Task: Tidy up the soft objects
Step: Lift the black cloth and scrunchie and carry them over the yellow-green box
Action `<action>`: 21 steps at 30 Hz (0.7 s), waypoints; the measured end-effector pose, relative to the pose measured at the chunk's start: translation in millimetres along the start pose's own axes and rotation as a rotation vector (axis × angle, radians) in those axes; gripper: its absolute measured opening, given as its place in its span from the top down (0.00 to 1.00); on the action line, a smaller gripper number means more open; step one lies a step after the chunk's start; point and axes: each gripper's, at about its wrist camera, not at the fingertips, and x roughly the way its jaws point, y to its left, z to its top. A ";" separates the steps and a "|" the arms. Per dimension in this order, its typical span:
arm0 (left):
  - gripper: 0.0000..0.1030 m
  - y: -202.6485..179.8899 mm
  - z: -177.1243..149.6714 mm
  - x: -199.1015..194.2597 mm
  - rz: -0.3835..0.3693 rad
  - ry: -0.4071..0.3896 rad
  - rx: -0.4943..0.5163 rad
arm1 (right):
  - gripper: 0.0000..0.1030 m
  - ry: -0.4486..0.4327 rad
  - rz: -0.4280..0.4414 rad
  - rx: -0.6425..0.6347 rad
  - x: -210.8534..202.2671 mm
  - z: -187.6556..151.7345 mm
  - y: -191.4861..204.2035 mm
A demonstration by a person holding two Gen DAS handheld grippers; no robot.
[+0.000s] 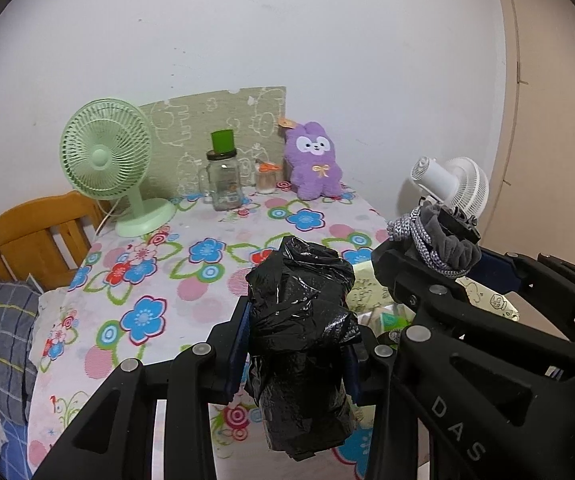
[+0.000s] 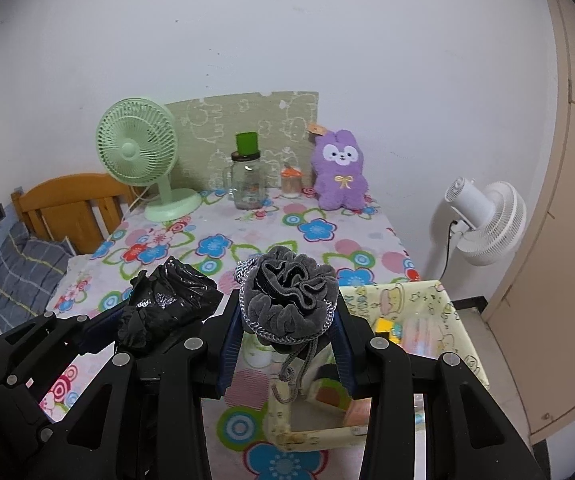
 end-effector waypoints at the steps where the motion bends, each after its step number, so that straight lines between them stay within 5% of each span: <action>1: 0.62 -3.3 0.2 1.5 0.001 0.000 0.001 | 0.57 0.001 -0.003 0.004 1.0 -0.2 -3.6; 21: 0.61 -52.5 6.6 33.8 -0.053 0.034 0.064 | 0.57 0.025 -0.065 0.057 18.8 -6.2 -58.4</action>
